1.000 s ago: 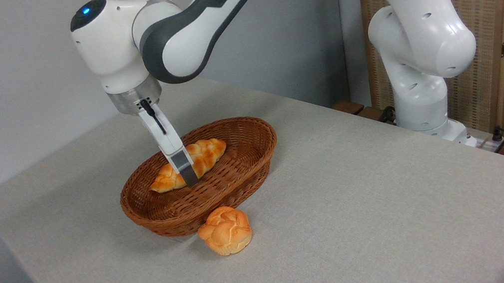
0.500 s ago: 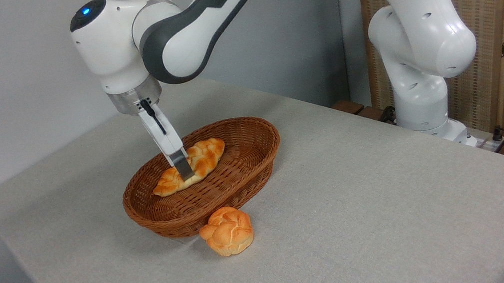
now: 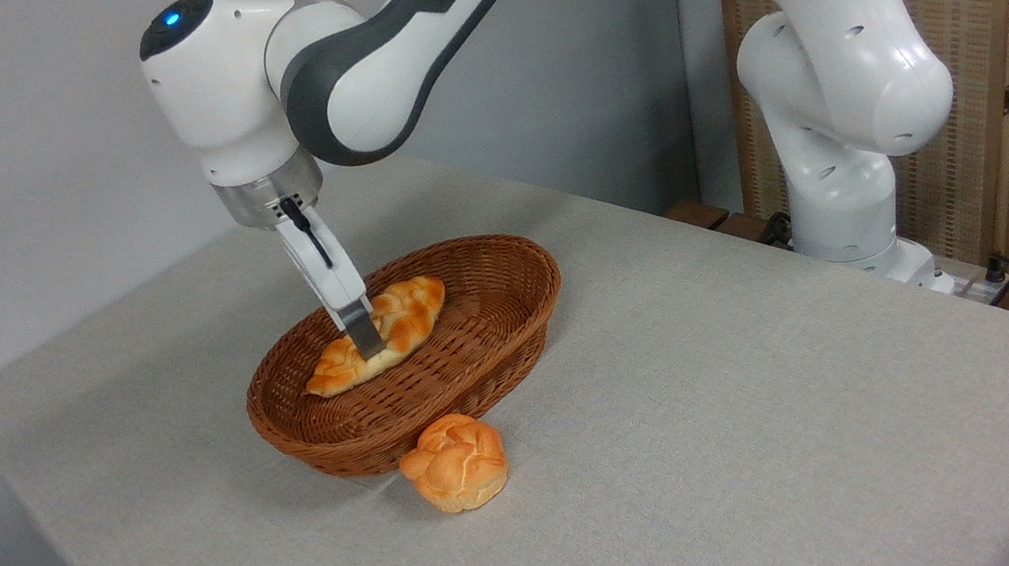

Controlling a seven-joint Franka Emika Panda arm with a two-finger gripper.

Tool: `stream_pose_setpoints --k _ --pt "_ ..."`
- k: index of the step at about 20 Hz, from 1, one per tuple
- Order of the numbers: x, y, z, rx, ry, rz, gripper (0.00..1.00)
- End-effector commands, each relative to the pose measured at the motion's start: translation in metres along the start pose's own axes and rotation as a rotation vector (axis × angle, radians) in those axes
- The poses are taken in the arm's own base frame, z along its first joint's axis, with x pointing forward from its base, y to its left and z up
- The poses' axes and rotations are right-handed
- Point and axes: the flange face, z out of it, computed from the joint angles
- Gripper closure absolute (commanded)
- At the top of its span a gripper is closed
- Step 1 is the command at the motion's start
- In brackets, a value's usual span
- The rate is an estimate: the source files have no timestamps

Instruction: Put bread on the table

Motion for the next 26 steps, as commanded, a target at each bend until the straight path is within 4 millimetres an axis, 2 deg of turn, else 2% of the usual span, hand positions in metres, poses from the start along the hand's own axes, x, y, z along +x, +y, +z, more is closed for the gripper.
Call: stream_pose_setpoints --k 1,8,10,11,14,16,22,26 --pt "-0.009 -0.001 -0.02 0.016 0.042 -0.007 0.84" --pt "-0.016 0.006 -0.046 0.04 0.07 -0.006 0.82" --pt "-0.023 -0.001 -0.053 0.048 0.082 -0.025 0.8" --pt "-0.034 -0.011 -0.061 0.057 0.095 -0.051 0.78" --pt "-0.049 -0.023 -0.074 0.07 0.115 -0.081 0.78" --pt "-0.068 -0.038 -0.087 0.085 0.134 -0.116 0.77" --pt "-0.124 -0.084 -0.102 0.124 0.129 -0.222 0.74" --pt "-0.152 -0.104 -0.106 0.148 0.108 -0.25 0.74"
